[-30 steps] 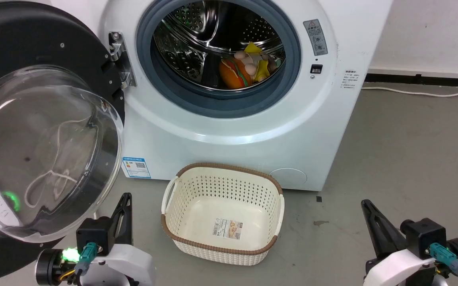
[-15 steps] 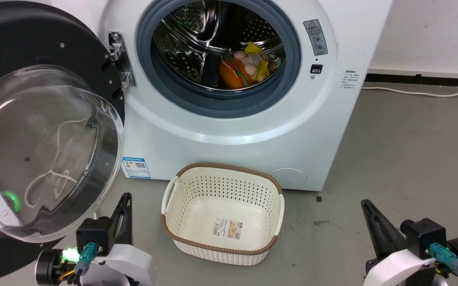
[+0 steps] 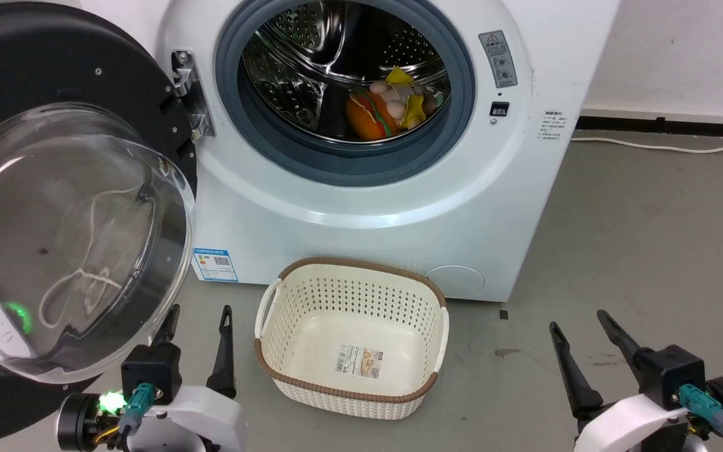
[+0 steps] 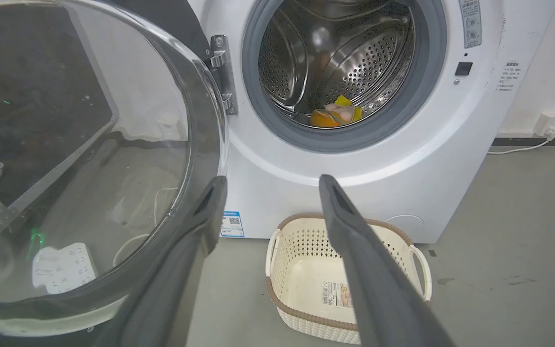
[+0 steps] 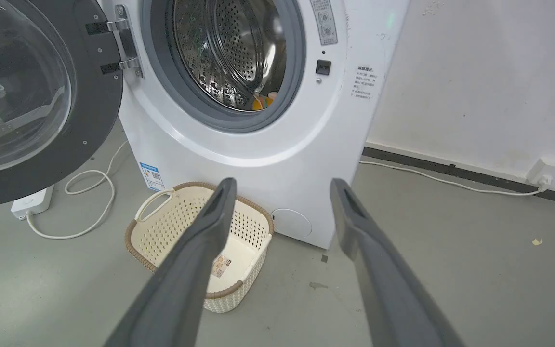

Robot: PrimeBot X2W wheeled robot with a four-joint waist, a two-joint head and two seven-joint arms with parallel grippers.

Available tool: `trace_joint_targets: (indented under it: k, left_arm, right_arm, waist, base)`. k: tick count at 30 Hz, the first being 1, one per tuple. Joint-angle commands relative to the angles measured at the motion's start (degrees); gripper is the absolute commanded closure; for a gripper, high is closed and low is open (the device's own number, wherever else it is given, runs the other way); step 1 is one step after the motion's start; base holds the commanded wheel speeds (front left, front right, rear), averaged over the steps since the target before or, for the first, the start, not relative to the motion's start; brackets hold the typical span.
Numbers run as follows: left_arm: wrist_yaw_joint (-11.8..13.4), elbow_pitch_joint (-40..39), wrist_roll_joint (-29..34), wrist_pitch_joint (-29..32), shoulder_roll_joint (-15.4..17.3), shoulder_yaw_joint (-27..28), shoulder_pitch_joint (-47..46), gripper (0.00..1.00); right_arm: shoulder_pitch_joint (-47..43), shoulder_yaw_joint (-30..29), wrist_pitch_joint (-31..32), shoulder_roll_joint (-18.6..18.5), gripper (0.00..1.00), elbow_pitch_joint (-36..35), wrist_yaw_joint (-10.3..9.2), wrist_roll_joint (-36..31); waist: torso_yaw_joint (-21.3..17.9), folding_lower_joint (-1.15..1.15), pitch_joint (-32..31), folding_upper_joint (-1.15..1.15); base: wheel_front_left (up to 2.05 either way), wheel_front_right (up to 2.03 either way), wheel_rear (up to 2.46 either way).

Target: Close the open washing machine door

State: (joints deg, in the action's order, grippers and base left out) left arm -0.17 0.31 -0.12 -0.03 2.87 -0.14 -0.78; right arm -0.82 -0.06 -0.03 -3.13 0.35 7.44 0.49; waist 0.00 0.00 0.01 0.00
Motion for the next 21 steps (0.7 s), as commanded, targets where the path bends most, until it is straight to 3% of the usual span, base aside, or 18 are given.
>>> trace_joint_targets:
  k: [1, 21]
  left_arm:
    - [0.0, 0.0, -0.1, -0.3, 0.0, -0.1, -0.1, 0.0]
    - [-0.1, 0.5, -0.9, -2.7, 0.0, -1.1, -0.2, 0.0]
  right_arm:
    - [0.0, -0.2, -0.3, 0.0, 0.0, 0.1, 0.0, 0.4]
    - [-0.2, -1.3, -2.7, 0.0, 0.0, 0.4, 0.01, 1.4]
  waist:
    - [0.0, 0.0, 0.0, 0.0]
    - [2.9, 0.0, -0.3, 0.0]
  base:
    - [0.0, 0.0, 0.0]
    - [0.0, 0.0, 0.0]
